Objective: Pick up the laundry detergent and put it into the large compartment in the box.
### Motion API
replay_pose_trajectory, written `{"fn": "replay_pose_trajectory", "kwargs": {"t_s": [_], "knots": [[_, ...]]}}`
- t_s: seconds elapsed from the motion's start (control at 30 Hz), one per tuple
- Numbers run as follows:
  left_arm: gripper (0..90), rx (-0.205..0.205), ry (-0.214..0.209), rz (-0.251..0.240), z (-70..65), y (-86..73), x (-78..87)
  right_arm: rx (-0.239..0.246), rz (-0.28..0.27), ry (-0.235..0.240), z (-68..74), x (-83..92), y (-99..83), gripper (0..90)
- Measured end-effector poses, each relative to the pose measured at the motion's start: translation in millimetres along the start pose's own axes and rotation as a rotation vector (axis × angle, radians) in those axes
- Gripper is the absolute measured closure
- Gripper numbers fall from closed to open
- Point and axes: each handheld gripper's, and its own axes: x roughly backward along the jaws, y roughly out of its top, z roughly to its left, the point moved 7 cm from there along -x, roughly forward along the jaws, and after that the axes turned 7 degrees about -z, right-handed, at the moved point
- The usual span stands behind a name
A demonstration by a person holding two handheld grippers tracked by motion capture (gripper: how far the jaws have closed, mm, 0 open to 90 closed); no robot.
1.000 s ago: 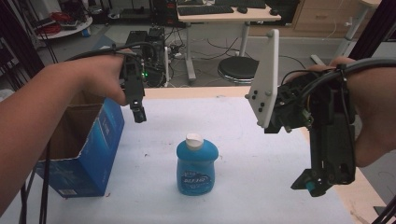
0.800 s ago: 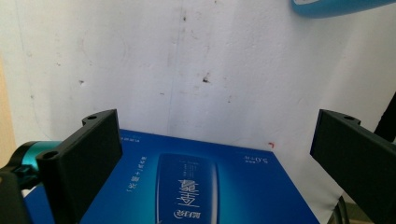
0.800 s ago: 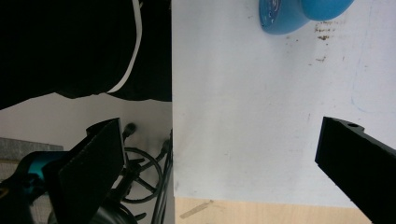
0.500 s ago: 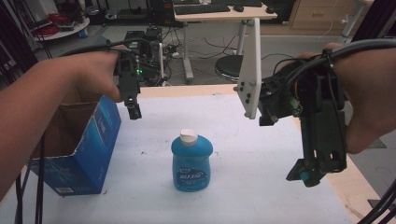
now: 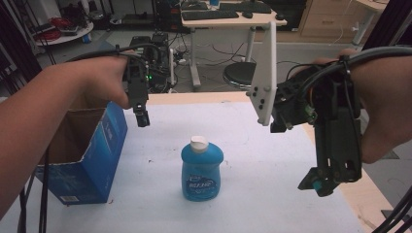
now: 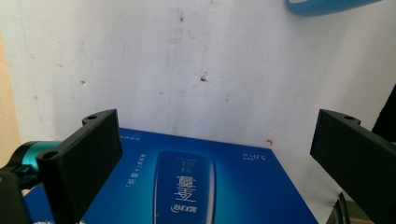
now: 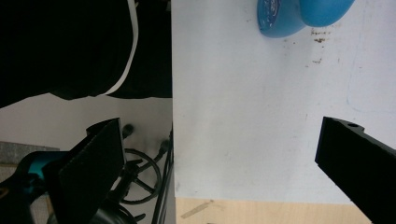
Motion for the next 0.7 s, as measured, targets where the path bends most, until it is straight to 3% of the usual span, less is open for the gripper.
{"fn": "replay_pose_trajectory", "kwargs": {"t_s": [0.3,0.7], "knots": [[2.1,-0.006,0.003,-0.004,-4.3,-2.4,4.5,-0.013,0.0,-0.007,-1.3,1.9,-4.5,0.6],[2.1,-0.026,0.008,-0.006,-18.4,-1.9,9.1,-0.051,0.024,-0.021,-18.8,-6.0,-23.8,0.6]]}}
